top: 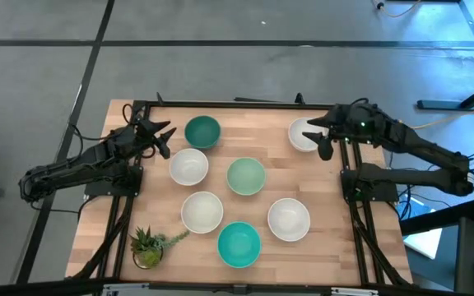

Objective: Nest bowls inside each other
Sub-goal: Stack the white bowl on the light green bowl

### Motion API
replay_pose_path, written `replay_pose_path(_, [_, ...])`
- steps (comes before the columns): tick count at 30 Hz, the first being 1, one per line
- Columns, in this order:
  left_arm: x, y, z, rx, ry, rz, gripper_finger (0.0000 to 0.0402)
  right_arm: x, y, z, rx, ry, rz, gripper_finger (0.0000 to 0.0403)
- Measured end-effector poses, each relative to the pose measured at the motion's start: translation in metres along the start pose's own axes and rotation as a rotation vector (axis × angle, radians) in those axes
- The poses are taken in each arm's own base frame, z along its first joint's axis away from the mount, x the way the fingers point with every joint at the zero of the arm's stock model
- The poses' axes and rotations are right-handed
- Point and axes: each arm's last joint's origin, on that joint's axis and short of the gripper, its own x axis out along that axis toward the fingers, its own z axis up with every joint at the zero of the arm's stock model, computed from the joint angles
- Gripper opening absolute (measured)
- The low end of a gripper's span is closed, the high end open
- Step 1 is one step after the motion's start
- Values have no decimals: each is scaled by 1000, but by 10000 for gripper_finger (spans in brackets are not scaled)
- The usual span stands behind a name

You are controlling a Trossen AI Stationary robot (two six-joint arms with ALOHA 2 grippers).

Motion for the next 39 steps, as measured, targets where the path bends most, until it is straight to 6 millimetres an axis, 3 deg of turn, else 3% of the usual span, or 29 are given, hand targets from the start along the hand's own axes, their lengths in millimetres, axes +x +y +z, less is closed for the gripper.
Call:
replay_pose_path(6, [0,0,0,0,1,0,154,14,0,6,-2,193,-19,236])
replay_pose_path(18, [0,0,0,1,2,0,154,57,-6,-21,-8,573,-183,236])
replay_pose_path(31, [0,0,0,1,3,0,154,111,-7,-40,-81,767,-173,236])
replay_pose_path(39, [0,0,-1,2,6,0,154,130,-23,-43,-101,778,-188,236])
